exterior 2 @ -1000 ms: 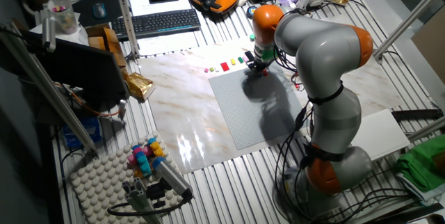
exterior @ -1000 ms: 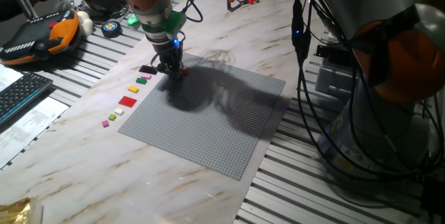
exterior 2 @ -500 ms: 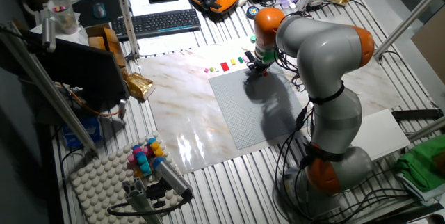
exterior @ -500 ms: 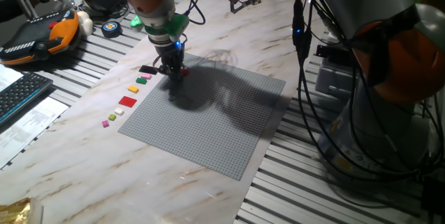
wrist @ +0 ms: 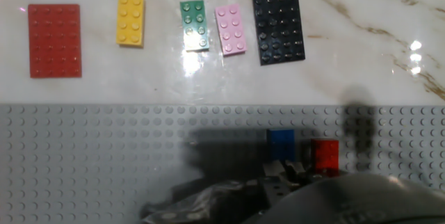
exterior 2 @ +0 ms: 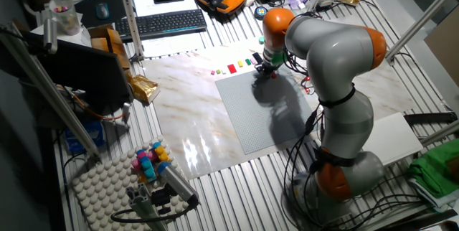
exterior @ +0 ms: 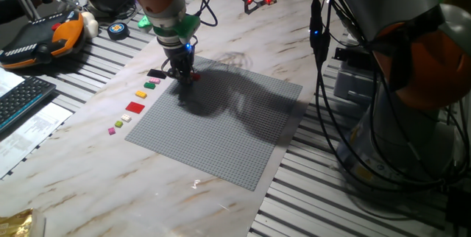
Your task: Stack small Lego blocks one on top of the other
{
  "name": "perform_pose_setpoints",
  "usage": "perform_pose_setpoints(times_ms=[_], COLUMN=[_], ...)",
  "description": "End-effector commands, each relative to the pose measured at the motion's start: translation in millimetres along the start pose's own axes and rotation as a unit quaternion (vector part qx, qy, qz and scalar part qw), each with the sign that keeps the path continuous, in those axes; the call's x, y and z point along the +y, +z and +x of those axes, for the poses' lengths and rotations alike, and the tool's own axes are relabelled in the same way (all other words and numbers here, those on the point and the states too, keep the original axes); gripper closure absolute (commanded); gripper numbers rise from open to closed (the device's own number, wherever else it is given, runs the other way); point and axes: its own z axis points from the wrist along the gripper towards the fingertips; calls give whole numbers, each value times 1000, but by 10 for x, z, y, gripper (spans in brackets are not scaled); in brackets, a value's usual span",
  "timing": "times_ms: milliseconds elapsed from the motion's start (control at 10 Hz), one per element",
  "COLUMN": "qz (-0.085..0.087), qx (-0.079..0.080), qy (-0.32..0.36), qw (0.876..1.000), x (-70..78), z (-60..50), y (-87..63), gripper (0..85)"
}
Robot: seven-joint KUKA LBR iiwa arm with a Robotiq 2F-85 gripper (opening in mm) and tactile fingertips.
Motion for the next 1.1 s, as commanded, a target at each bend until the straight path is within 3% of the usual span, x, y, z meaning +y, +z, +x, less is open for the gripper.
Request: perform_pose_setpoints(times_ms=[0,1000], qz=[0,1], qx=[2,14], qy=[0,5], qw=[1000,1000], x=[8,-6], z=[25,80], y=[13,-78], gripper=[843,837])
